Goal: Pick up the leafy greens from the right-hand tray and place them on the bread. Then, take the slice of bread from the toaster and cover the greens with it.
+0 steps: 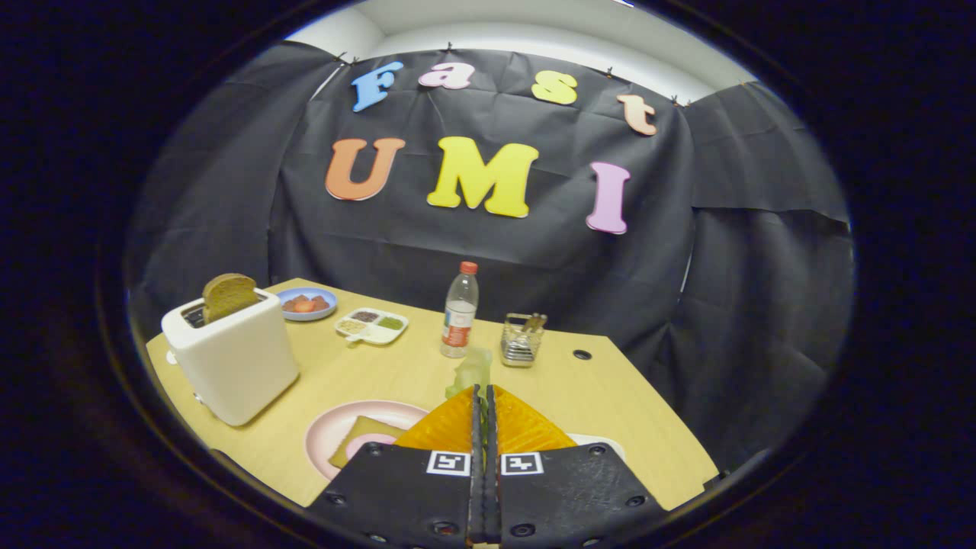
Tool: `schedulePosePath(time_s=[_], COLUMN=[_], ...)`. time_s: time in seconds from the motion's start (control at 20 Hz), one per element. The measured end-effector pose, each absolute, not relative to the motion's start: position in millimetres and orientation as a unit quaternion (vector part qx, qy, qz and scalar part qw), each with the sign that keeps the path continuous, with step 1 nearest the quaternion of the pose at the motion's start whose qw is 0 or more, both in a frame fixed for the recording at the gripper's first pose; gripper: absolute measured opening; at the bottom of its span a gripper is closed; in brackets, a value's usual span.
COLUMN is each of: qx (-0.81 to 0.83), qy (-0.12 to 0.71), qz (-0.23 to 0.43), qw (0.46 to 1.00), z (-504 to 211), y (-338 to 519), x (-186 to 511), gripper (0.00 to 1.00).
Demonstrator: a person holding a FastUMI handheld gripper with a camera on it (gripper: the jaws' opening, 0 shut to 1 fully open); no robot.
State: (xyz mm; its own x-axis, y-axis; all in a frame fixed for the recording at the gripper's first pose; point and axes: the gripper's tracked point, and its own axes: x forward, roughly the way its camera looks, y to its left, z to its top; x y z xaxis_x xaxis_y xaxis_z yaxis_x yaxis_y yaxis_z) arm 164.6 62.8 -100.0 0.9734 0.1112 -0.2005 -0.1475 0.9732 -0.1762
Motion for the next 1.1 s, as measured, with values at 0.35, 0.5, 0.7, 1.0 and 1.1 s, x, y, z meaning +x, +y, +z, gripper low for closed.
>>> schedulePosePath(time_s=[0.35,0.5,0.7,1.0,1.1], qx=[-0.053,-0.034,-0.025,-0.022,-0.022], qy=[0.123,0.14,0.153,0.191,0.202], qz=[0.151,0.162,0.131,0.093,0.087], qw=[0.979,0.976,0.979,0.977,0.975], z=[-133.0,-151.1,-173.6,-215.4,-226.0], y=[179.3,195.4,172.0,128.7,119.8], x=[155.0,160.1,187.1,223.2,228.5], gripper=[0.0,0.0,0.0,0.0,0.0])
